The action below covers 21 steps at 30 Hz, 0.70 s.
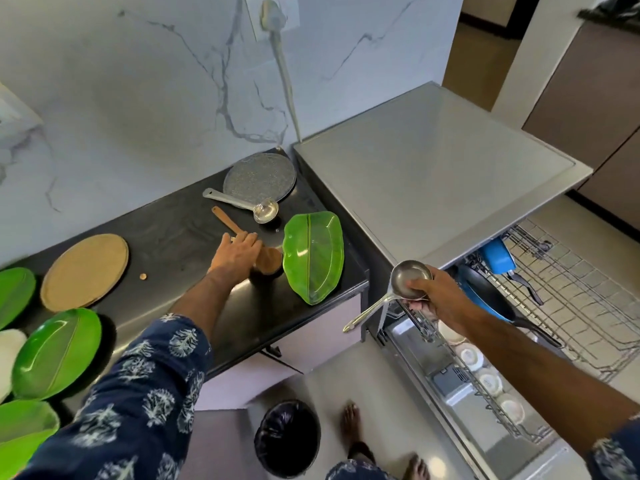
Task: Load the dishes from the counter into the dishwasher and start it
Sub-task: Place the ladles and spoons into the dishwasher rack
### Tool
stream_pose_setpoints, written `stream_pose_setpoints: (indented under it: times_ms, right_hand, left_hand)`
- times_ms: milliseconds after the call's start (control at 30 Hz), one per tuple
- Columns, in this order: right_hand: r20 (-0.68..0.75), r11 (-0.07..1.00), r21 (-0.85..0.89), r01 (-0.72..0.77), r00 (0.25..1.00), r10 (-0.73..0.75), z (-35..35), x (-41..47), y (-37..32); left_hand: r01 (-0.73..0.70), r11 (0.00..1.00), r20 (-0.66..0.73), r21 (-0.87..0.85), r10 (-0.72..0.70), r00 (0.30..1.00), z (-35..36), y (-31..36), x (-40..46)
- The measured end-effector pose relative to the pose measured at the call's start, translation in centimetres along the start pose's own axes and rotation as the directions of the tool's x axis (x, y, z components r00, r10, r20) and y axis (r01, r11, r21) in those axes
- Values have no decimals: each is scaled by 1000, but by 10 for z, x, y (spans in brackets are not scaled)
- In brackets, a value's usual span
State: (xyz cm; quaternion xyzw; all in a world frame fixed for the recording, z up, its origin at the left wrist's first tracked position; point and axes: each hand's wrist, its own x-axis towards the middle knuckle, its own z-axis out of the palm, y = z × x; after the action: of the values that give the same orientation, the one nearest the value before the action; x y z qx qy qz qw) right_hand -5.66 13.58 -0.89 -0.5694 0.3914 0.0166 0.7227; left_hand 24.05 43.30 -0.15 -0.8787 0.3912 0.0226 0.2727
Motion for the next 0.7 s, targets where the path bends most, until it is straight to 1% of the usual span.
stream_pose_setpoints:
  times_ms: [67, 133, 233, 267, 333, 467, 533, 567, 600, 633, 667, 700]
  right_hand:
    - [-6, 1000, -13, -4, 1000, 4, 5, 9, -3]
    - [-19, 1000, -19, -14, 1000, 13, 11, 15, -6]
    - [-25, 1000, 4, -25, 999, 26, 19, 17, -11]
    - [-30, 1000, 11, -23, 999, 23, 21, 17, -12]
    - [-34, 1000, 22, -12, 999, 13, 23, 18, -12]
    - [-61, 996, 87, -4, 998, 10, 18, 22, -13]
    - [-79, 994, 111, 11, 997, -2, 13, 23, -15]
    - [-92, 993, 118, 20, 996, -9, 10, 23, -17]
    - [-107, 992, 121, 25, 994, -12, 5, 22, -18]
    - [-121, 992, 122, 27, 993, -12, 1, 20, -20]
    - [-130, 991, 128, 28, 991, -11, -3, 19, -21]
    - [-146, 991, 133, 29, 989, -9, -9, 17, -22]
  left_hand:
    - [-61, 997, -87, 42, 64, 994, 9, -9, 11]
    - [-159, 983, -171, 94, 174, 970, 14, -18, 18]
    - [-320, 926, -239, 200, 362, 901, 17, -33, 29]
    - [-352, 909, -261, 223, 403, 877, 16, -39, 31]
    - [-394, 900, -307, 187, 434, 847, 11, -53, 33]
    - [-449, 893, -398, -27, 402, 824, -13, -84, 30]
    - [-453, 865, -454, -216, 321, 831, -42, -85, 22]
    - [-441, 834, -476, -331, 256, 841, -60, -79, 18]
    - [-440, 771, -515, -459, 172, 839, -78, -67, 14]
    - [-456, 680, -551, -575, 91, 829, -96, -50, 11]
    - [-482, 562, -570, -672, 24, 822, -111, -31, 9]
    - [-496, 407, -553, -767, -26, 833, -127, -7, 10]
